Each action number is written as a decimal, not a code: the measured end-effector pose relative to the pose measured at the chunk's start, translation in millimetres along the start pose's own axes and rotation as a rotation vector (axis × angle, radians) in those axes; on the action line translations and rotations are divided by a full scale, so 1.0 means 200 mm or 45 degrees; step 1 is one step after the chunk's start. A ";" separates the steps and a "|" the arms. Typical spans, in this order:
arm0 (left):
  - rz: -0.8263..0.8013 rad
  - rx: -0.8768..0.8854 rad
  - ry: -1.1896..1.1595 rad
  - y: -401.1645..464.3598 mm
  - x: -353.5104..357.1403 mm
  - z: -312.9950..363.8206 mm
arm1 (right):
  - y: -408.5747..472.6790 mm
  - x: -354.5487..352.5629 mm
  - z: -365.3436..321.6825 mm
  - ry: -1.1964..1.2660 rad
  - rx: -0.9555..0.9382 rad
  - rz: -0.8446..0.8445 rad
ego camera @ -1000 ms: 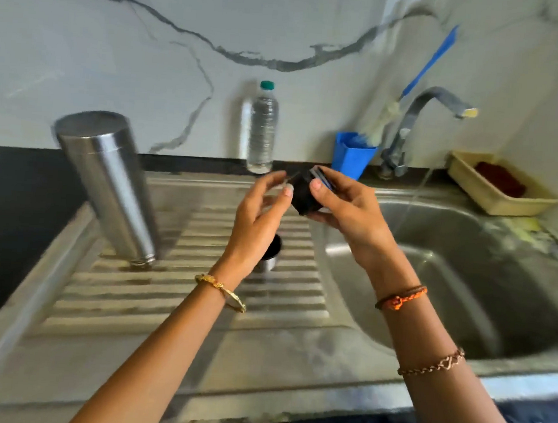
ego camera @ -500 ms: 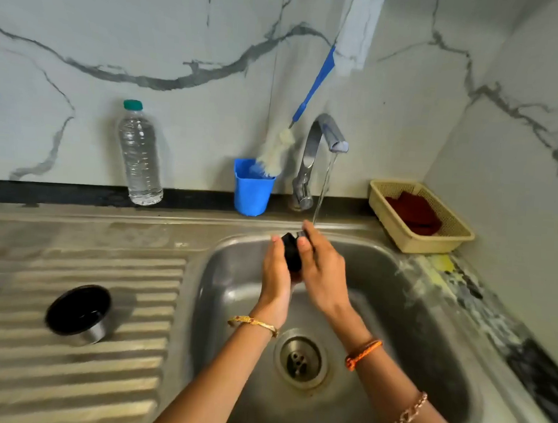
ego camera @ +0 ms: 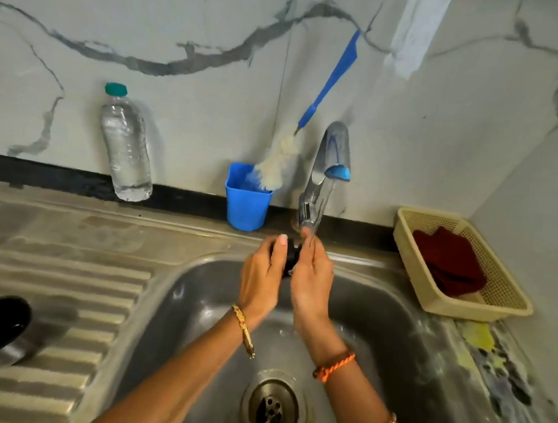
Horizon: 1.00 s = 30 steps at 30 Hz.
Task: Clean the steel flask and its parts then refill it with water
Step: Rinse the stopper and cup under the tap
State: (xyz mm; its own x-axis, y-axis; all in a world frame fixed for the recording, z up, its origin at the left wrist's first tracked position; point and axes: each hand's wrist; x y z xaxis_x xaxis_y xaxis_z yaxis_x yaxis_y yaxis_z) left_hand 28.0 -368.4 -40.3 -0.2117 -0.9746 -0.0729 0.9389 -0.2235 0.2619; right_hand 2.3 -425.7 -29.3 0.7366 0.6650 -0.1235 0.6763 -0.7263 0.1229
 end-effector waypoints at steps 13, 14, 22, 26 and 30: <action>-0.395 -1.247 -0.195 0.07 0.05 0.06 | 0.22 -0.23 0.19 -0.868 -1.481 -0.387; -0.301 -1.242 -0.226 0.07 0.05 0.07 | 0.21 -0.24 0.20 -0.935 -1.466 -0.338; 0.041 -0.156 0.266 0.01 0.04 0.04 | 0.05 -0.11 0.11 -0.521 -0.452 -0.063; 0.066 0.490 0.523 0.02 -0.01 -0.07 | 0.08 -0.07 0.02 -0.117 0.456 -0.252; 0.106 -0.041 0.175 0.00 0.02 -0.03 | 0.05 -0.08 -0.02 -0.576 0.174 -0.255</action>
State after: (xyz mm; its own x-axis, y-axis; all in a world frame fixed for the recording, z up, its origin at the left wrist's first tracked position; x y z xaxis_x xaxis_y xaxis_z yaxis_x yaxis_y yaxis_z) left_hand 28.9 -372.1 -47.0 -0.0957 -0.9784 -0.1834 0.9603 -0.1392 0.2417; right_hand -2.5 -443.2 -21.4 0.4950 0.6737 -0.5487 0.7745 -0.6283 -0.0727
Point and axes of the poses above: each hand's wrist, its own y-axis towards the middle knuckle, its own x-axis out of the palm, z = x × y, and after that the axes turned 3 degrees about z, right-handed
